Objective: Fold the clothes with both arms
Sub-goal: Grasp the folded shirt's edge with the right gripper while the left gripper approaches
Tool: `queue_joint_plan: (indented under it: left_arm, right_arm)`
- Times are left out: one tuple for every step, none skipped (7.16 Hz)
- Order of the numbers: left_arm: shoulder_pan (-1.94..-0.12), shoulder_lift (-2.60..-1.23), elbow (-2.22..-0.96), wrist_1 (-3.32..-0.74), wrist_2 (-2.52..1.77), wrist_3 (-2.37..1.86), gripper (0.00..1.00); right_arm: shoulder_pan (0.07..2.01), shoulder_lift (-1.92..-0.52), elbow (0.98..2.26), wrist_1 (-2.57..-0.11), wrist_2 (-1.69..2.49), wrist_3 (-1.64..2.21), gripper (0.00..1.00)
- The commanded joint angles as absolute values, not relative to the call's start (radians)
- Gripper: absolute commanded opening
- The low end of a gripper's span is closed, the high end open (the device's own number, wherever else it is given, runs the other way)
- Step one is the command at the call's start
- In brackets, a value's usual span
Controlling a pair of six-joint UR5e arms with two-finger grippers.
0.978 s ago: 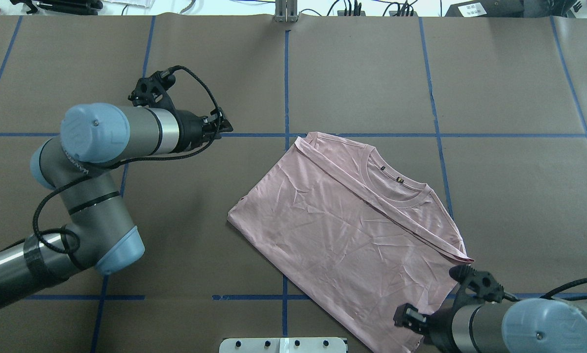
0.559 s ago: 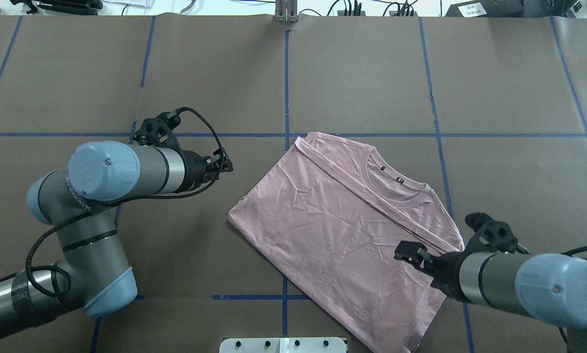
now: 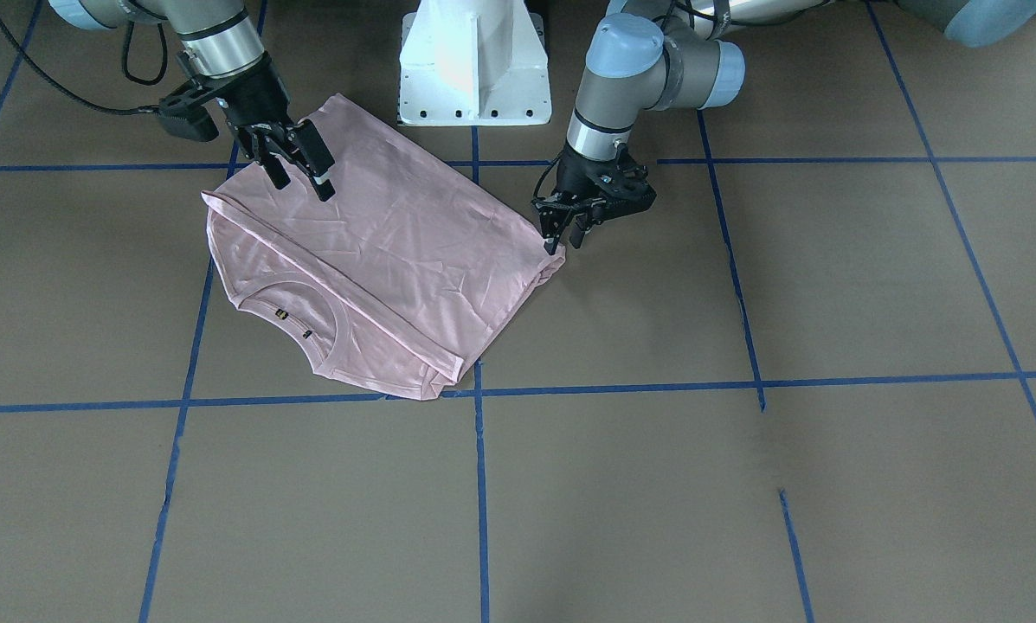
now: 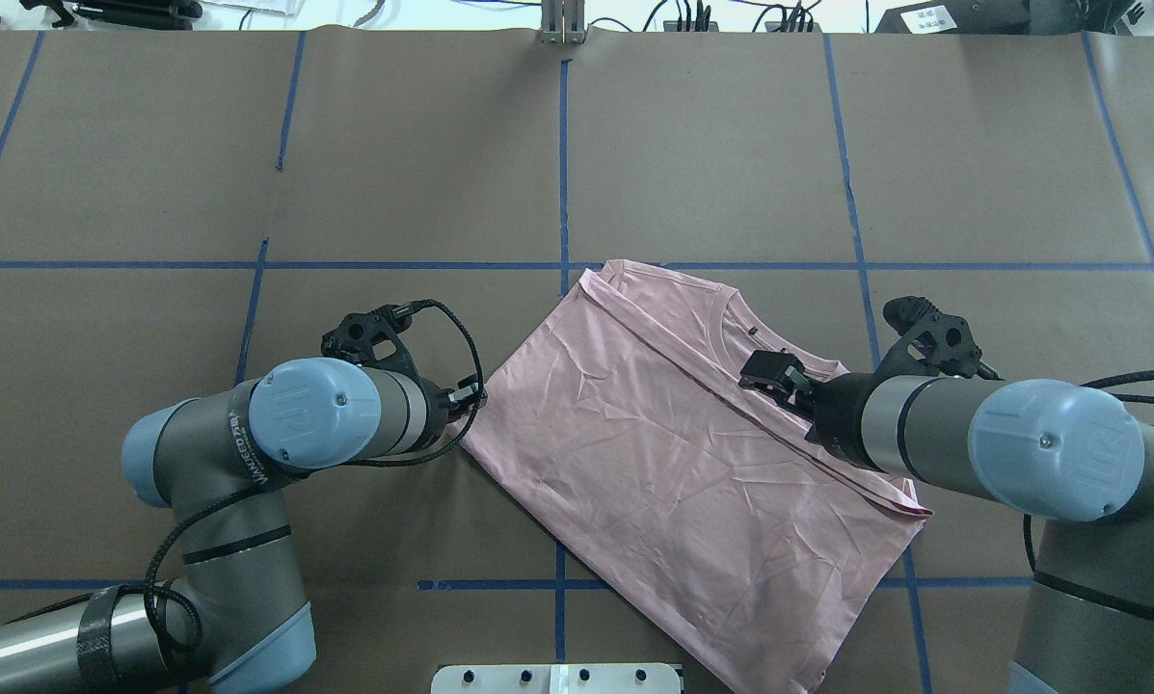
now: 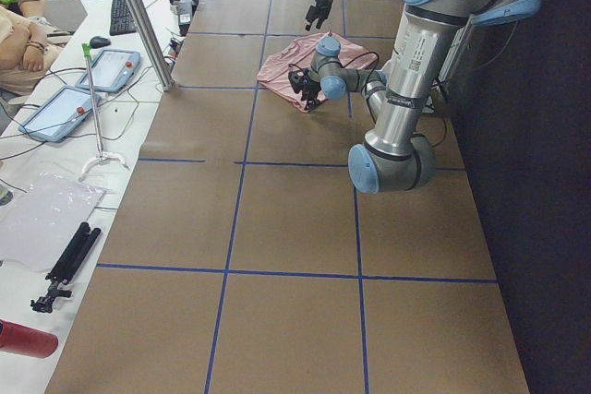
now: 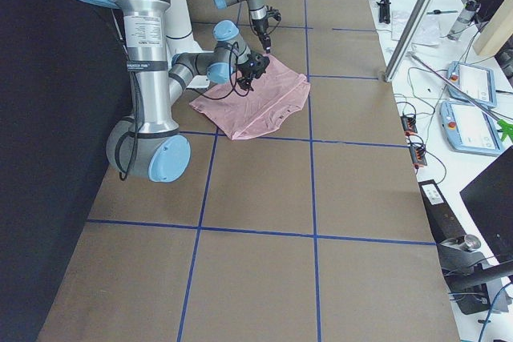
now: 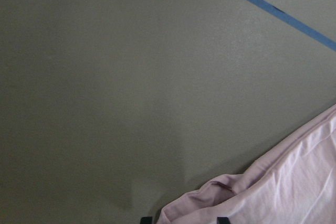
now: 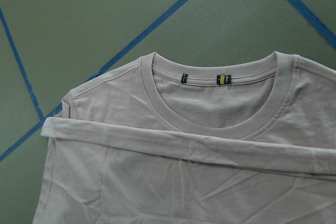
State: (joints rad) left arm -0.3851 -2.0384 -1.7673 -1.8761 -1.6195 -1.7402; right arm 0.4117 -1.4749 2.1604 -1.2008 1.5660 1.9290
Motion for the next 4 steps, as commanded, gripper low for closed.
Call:
queue_joint_plan:
  left_arm:
    - [-0.382,-2.063,-1.723,-1.868,-1.618,-1.736,0.5]
    - [-0.382,-2.062,-1.721,-1.867,-1.617,-1.736,0.5]
    - [-0.38,-2.06,-1.721,-1.867,-1.618,-1.736,0.47]
    - [-0.382,-2.063,-1.723,-1.865,-1.62,-1.744,0.13]
  right_arm:
    - [0.413,-1.471,2.158,-1.201,1.572,1.928,1.0]
    - [0.413,-1.47,2.158,-1.201,1.572,1.928,1.0]
    - [0.413,-1.47,2.157,-1.201,1.572,1.928,1.0]
    - [0.413,-1.47,2.157,-1.201,1.572,1.928,1.0]
